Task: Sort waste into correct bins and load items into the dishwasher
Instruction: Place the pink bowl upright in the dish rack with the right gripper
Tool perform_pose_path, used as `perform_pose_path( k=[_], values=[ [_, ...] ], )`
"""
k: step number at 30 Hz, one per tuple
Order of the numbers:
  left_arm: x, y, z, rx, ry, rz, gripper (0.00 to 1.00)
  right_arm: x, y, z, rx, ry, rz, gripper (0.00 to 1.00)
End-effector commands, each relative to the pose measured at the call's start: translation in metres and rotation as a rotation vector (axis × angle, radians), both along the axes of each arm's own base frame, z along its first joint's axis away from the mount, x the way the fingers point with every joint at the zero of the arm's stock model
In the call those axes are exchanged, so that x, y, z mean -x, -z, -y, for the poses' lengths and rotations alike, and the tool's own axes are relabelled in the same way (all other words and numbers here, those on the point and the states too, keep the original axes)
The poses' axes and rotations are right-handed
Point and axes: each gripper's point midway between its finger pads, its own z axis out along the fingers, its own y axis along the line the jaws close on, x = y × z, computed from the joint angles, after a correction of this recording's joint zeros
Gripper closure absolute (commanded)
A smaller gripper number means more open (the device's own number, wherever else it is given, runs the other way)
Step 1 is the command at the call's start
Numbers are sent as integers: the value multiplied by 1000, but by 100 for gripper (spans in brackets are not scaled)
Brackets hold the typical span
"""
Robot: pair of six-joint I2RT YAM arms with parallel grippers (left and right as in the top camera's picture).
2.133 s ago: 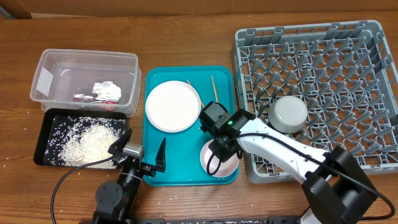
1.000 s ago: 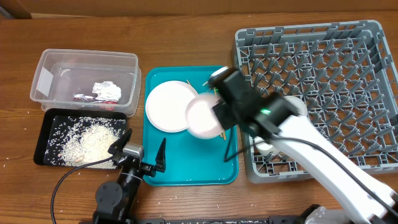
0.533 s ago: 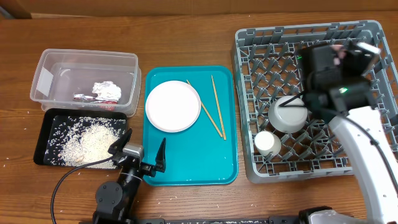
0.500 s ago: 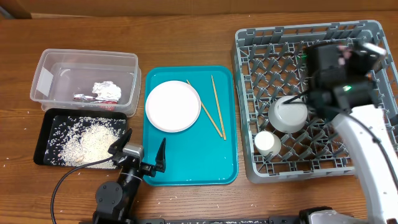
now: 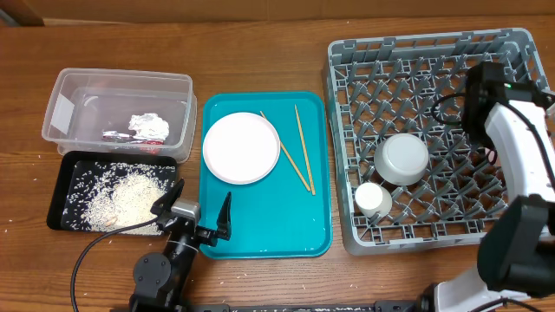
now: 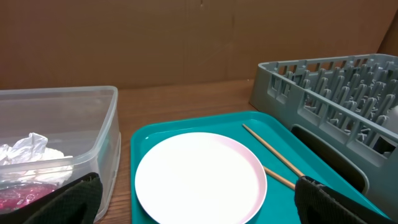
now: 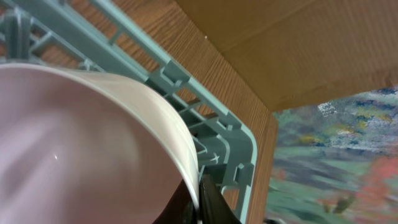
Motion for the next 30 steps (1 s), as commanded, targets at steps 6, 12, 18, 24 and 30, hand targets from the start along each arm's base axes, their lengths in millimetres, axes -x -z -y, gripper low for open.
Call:
perform_pose_path(
  k=[6, 12, 18, 24, 30],
  values=[
    [-1, 1, -4, -20, -15, 11, 0, -16, 12, -33, 0, -85, -58, 96],
    [-1, 1, -4, -20, -15, 11, 0, -21, 12, -58, -3, -161, -91, 96],
    [-1, 1, -4, -20, -15, 11, 0, -18, 10, -78, 5, -188, -99, 96],
    [-1, 1, -4, -20, -15, 11, 0, -13, 0, -77, 59, -210, -151, 96],
    [-1, 1, -4, -20, -15, 11, 0, -15, -8, -73, 115, -221, -159, 96]
  ],
)
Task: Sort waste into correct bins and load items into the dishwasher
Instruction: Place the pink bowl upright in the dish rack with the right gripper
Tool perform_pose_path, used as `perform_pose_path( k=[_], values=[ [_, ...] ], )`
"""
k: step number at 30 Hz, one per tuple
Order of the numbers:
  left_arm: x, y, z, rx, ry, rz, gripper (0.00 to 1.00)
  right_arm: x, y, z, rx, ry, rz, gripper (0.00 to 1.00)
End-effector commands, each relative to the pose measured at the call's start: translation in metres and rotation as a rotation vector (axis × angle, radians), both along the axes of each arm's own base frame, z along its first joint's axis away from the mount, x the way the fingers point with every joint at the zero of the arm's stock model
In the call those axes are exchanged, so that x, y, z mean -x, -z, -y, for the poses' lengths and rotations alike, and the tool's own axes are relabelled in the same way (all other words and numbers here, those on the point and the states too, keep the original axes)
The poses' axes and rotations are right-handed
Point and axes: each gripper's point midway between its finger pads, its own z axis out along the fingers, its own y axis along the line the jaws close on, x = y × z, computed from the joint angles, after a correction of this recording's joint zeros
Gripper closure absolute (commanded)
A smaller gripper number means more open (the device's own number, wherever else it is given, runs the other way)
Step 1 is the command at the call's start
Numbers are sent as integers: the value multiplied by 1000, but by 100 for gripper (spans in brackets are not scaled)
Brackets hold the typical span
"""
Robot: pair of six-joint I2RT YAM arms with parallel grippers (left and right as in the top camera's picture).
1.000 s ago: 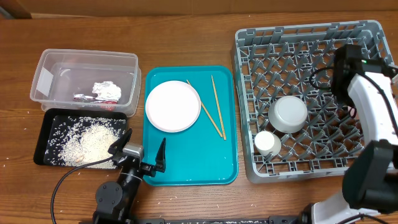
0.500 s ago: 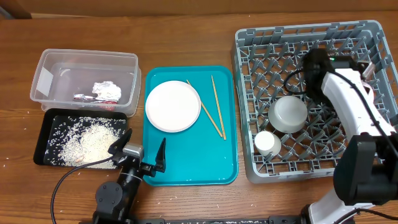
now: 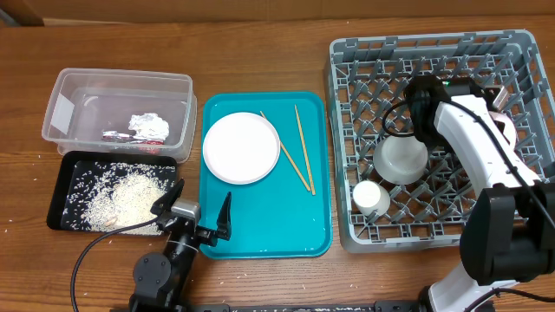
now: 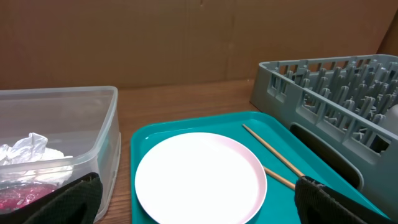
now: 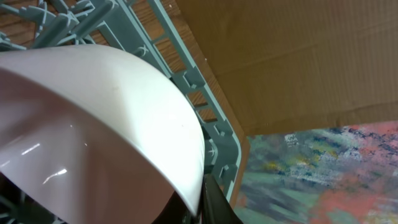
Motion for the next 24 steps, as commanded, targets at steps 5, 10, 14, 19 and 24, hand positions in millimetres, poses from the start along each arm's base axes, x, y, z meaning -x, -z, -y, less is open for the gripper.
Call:
perform_pose_path(
  k=[5, 10, 14, 19, 24],
  values=[
    [-1, 1, -4, -21, -16, 11, 0, -3, 5, -9, -8, -22, -7, 96],
    [-1, 1, -4, -21, -16, 11, 0, -2, 12, -7, -13, -16, -2, 96],
    [-1, 1, -4, -21, -16, 11, 0, 0, 12, -7, -17, -15, -17, 96],
    [-1, 1, -4, -21, -15, 11, 0, 3, 21, -28, -89, -40, -54, 96],
    [-1, 1, -4, -21, -16, 11, 0, 10, 18, -59, -88, -73, -29, 85]
  ],
)
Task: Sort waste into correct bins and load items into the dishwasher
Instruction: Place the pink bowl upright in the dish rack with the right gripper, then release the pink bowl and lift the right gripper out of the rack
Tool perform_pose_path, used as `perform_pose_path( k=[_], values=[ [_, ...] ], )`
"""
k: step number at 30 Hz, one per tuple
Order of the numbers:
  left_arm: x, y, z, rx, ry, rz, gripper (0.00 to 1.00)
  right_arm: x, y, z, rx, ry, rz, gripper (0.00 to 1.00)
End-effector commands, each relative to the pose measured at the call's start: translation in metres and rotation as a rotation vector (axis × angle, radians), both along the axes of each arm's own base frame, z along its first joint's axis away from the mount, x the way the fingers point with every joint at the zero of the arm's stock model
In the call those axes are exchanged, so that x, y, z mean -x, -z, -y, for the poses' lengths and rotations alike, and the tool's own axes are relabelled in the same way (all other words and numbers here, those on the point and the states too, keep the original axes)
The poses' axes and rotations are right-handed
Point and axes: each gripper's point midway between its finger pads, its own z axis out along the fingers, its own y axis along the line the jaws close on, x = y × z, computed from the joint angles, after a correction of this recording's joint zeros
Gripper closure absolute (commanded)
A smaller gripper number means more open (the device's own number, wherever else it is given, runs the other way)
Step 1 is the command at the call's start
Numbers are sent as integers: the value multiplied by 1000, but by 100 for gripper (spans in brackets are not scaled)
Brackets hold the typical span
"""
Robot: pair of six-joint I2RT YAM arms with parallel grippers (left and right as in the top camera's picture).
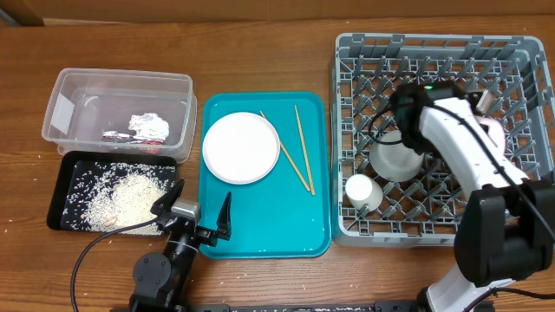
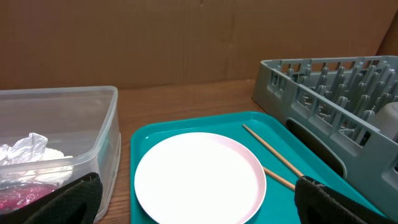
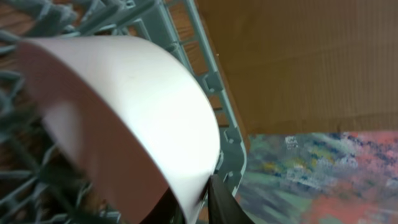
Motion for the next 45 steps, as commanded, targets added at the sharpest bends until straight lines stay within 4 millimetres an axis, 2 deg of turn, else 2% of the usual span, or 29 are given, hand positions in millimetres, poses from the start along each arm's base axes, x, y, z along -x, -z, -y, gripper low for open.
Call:
perform_pose_path(
  k=[1, 4, 7, 10, 14, 17, 18, 19, 22, 28, 32, 34, 39, 42, 45],
  values=[
    [-1, 1, -4, -21, -15, 10, 0, 3, 10, -32, -60, -23, 24, 83],
    [-1, 1, -4, -21, -15, 10, 0, 3, 6, -50, -55, -83, 5, 73],
    [-1, 1, -4, -21, -15, 10, 0, 1, -10, -68, -59, -99, 88, 60],
    [-1, 1, -4, -21, -15, 10, 0, -3, -18, -80, -114, -107, 134, 58],
    [-1, 1, -4, -21, -15, 10, 0, -6, -31, -102, -289, -89, 223, 51],
    [-1, 1, -4, -21, -15, 10, 0, -15, -29, -121, -457, -150, 223, 52],
    [-1, 1, -4, -21, -15, 10, 0, -26, -27, -131, -593, -180, 245, 67],
    [-1, 1, -4, -21, -15, 10, 0, -34, -27, -130, -684, -175, 274, 83],
    [-1, 1, -4, -21, -15, 10, 0, -48, -24, -118, -846, -140, 317, 92],
    [-1, 1, -4, -21, -15, 10, 0, -58, -19, -69, -1160, -58, 370, 93],
    [-1, 1, -4, -21, -15, 10, 0, -45, -12, -28, -1199, 1, 385, 91],
    [-1, 1, -4, -21, -15, 10, 0, -38, -2, -21, -1199, 14, 354, 91],
    [-1, 1, -4, -21, -15, 10, 0, -28, 31, -23, -1193, 47, 305, 91],
    [-1, 1, -4, -21, -15, 10, 0, -21, 50, -9, -1118, 121, 317, 94],
    [-1, 1, -4, -21, -15, 10, 0, -22, 55, -14, -1152, 116, 318, 94]
  ],
)
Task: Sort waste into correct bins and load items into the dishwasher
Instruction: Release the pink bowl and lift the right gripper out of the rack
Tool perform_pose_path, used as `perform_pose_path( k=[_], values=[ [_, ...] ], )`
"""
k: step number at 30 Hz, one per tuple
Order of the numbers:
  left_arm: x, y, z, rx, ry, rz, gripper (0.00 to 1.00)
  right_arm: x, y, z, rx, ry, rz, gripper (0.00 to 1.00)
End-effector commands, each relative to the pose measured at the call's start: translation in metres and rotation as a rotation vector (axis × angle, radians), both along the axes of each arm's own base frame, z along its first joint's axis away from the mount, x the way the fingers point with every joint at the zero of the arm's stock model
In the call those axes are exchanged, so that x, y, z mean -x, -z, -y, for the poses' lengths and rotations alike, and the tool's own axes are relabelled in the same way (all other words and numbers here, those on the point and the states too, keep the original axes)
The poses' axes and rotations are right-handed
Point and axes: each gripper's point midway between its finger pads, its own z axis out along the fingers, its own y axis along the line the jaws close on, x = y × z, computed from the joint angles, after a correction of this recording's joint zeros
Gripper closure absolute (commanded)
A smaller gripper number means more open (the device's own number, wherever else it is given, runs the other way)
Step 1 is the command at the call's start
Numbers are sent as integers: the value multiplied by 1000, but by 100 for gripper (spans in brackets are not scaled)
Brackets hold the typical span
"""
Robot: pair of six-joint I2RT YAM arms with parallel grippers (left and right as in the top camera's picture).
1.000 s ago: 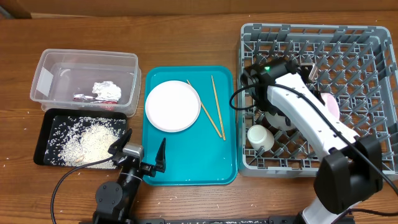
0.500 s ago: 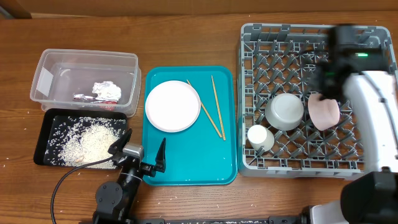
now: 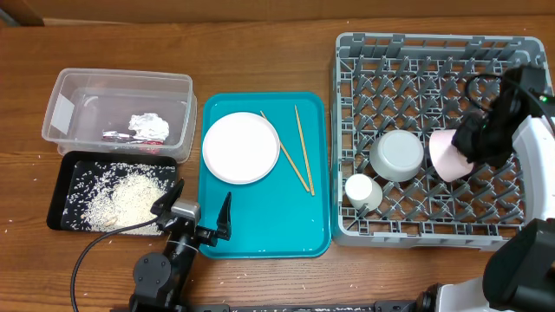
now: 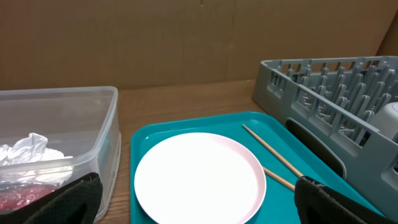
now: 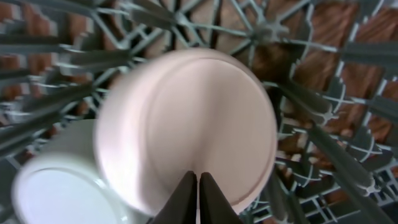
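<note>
My right gripper [image 3: 464, 146] [image 5: 198, 190] is shut on the rim of a pink bowl [image 3: 444, 156] [image 5: 193, 115], which hangs tilted over the right half of the grey dish rack [image 3: 434, 48]. Just left of it in the rack lie an upturned grey bowl [image 3: 398, 156] [image 5: 53, 186] and a white cup [image 3: 362, 192]. A white plate [image 3: 241, 147] [image 4: 199, 177] and two chopsticks [image 3: 299, 152] [image 4: 270, 149] lie on the teal tray [image 3: 260, 225]. My left gripper [image 3: 195, 218] [image 4: 199, 214] stands open at the tray's near edge, holding nothing.
A clear bin [image 3: 117, 108] [image 4: 56, 143] holding crumpled foil and a wrapper stands at the back left. In front of it a black tray [image 3: 74, 178] holds rice. A cardboard wall closes the far side in the left wrist view.
My right gripper has moved from the middle of the rack, beside the grey bowl, to the rack's right side. The pink bowl now shows tilted right of the grey bowl. The left arm is unchanged.
My right gripper held the pink bowl at the rack's far right. It then stood over the rack's middle by the grey bowl. The rack, skewed before, then sat square. Now the gripper is back on the right with the bowl over the rack.
</note>
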Motion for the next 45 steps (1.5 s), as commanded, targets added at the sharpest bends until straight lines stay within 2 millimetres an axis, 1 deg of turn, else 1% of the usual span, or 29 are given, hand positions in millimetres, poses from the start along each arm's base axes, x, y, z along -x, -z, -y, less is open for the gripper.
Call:
perform_pose_path(
  k=[1, 3, 6, 10, 13, 15, 17, 18, 19, 20, 23, 24, 25, 26, 27, 30, 33, 34, 35, 37, 42, 45],
  values=[
    [-1, 1, -4, -21, -15, 9, 0, 0, -4, -8, -31, -31, 31, 95],
    [-1, 1, -4, -21, -15, 9, 0, -5, -6, -28, -104, -129, 61, 95],
    [-1, 1, -3, -21, -15, 9, 0, -5, -8, -49, -156, -210, 70, 96],
    [-1, 1, -4, -21, -15, 9, 0, -8, -9, -58, -153, -237, 77, 96],
    [-1, 1, -4, -21, -15, 9, 0, -13, -15, -65, -150, -269, 113, 95],
    [-1, 1, -3, -21, -15, 9, 0, -14, -25, -79, -176, -340, 156, 95],
    [-1, 1, -4, -21, -15, 9, 0, -14, -45, -109, -240, -463, 238, 95],
    [-1, 1, -4, -21, -15, 9, 0, -13, -51, -114, -237, -483, 255, 96],
    [-1, 1, -4, -21, -15, 9, 0, -11, -58, -115, -200, -488, 270, 96],
    [-1, 1, -4, -21, -15, 9, 0, -10, -63, -111, -161, -464, 275, 96],
    [-1, 1, -3, -21, -15, 9, 0, -9, -77, -82, -15, -299, 293, 96],
    [-1, 1, -3, -21, -15, 9, 0, -10, -79, -75, 10, -272, 296, 96],
    [-1, 1, -4, -21, -15, 9, 0, -10, -79, -64, 49, -230, 291, 96],
    [-1, 1, -3, -21, -15, 9, 0, -10, -76, -56, 72, -203, 277, 96],
    [-1, 1, -4, -21, -15, 9, 0, -9, -68, -42, 92, -141, 242, 96],
    [-1, 1, -4, -21, -15, 9, 0, -11, -47, -30, 81, -102, 177, 96],
    [-1, 1, -4, -21, -15, 9, 0, -11, -24, -27, 64, -93, 97, 96],
    [-1, 1, -3, -21, -15, 9, 0, -10, -12, -27, 53, -94, 53, 96],
    [-1, 1, -3, -21, -15, 9, 0, -9, -4, -27, 46, -94, 28, 96],
    [-1, 1, -4, -21, -15, 9, 0, -8, 4, -27, 39, -92, -2, 96],
    [-1, 1, -4, -21, -15, 9, 0, -6, 6, -29, 34, -96, -16, 96],
    [-1, 1, -4, -21, -15, 9, 0, 3, 8, -33, 11, -103, -54, 96]
  ],
)
